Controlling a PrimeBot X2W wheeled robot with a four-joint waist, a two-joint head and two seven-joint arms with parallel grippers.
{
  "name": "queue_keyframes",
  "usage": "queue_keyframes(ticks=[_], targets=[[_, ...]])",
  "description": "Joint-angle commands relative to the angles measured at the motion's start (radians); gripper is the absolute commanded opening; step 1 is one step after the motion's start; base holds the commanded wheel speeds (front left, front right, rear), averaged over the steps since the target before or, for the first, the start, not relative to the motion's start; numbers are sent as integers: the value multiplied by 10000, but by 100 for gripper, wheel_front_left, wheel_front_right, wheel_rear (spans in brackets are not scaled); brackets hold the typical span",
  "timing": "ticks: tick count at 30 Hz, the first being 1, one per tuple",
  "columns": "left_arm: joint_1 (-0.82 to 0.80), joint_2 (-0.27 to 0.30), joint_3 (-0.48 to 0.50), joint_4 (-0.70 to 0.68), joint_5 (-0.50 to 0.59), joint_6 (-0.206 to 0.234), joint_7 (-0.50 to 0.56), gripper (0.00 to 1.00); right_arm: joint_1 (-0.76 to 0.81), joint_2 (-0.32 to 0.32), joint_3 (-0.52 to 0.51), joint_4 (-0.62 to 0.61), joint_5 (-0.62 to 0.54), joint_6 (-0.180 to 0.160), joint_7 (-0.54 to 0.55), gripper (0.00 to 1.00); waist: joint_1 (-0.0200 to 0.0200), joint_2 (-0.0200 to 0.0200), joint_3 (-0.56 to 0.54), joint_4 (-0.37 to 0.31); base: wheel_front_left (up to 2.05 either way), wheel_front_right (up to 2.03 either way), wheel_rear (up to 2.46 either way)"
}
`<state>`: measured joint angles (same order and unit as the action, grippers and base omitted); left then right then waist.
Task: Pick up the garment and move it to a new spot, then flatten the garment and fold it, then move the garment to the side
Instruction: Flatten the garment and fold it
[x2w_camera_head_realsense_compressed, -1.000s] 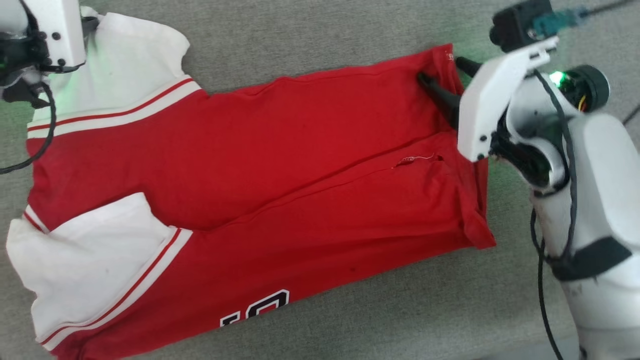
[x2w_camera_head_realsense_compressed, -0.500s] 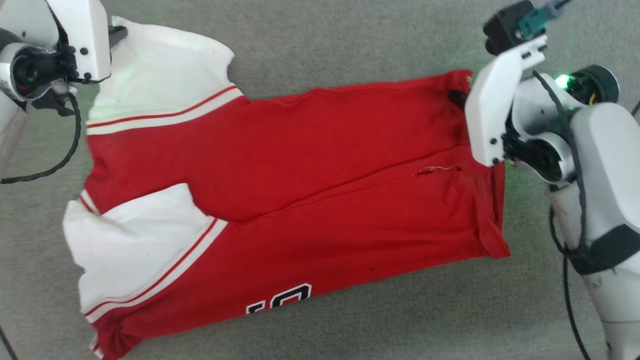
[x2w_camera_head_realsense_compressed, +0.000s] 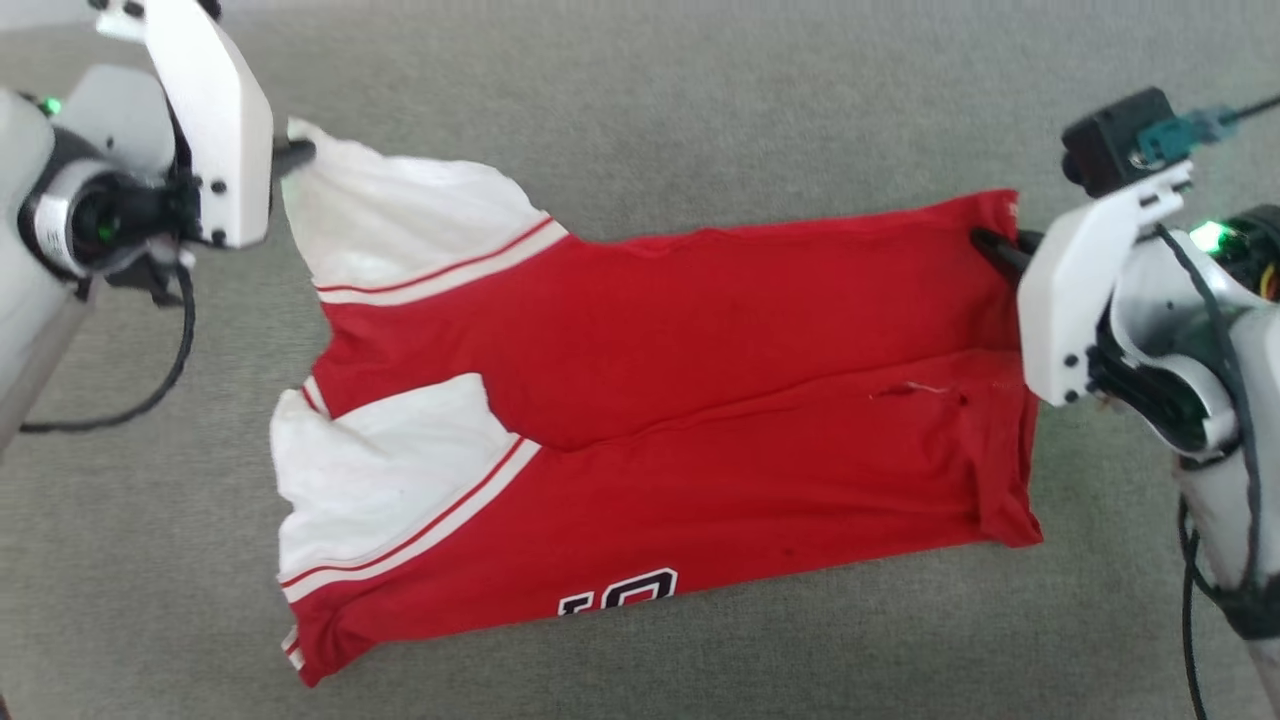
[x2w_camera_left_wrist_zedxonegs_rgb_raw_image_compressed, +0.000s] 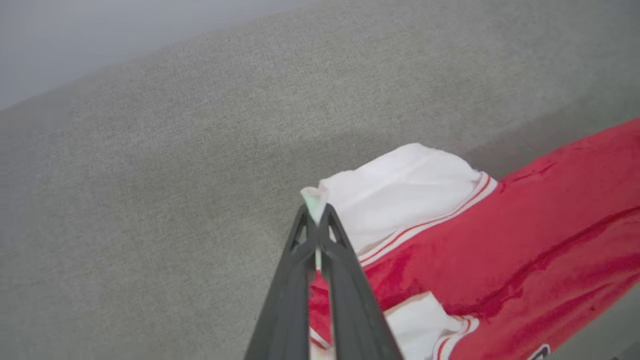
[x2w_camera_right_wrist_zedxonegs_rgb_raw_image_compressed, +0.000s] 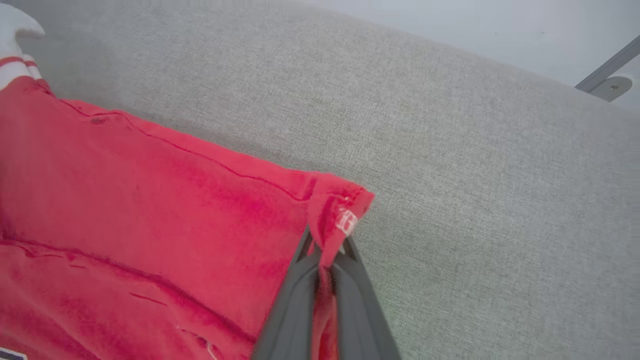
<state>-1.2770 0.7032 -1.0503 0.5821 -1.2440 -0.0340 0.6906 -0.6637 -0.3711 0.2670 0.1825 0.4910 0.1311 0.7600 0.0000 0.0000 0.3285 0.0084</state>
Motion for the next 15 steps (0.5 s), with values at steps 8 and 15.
queue_keyframes(ticks=[8,15], targets=[[1577,1523,-63,-3683,-583,1920,735,0,1347,-542,-431,-1365,126,-8,-124,0,0,0,-766,486,0,0,0],[2951,2897,-309,-6968,-844,3552,828,0,2565,-1116,-608,-2635,405,-8,18,0,0,0,-909,596,0,0,0]])
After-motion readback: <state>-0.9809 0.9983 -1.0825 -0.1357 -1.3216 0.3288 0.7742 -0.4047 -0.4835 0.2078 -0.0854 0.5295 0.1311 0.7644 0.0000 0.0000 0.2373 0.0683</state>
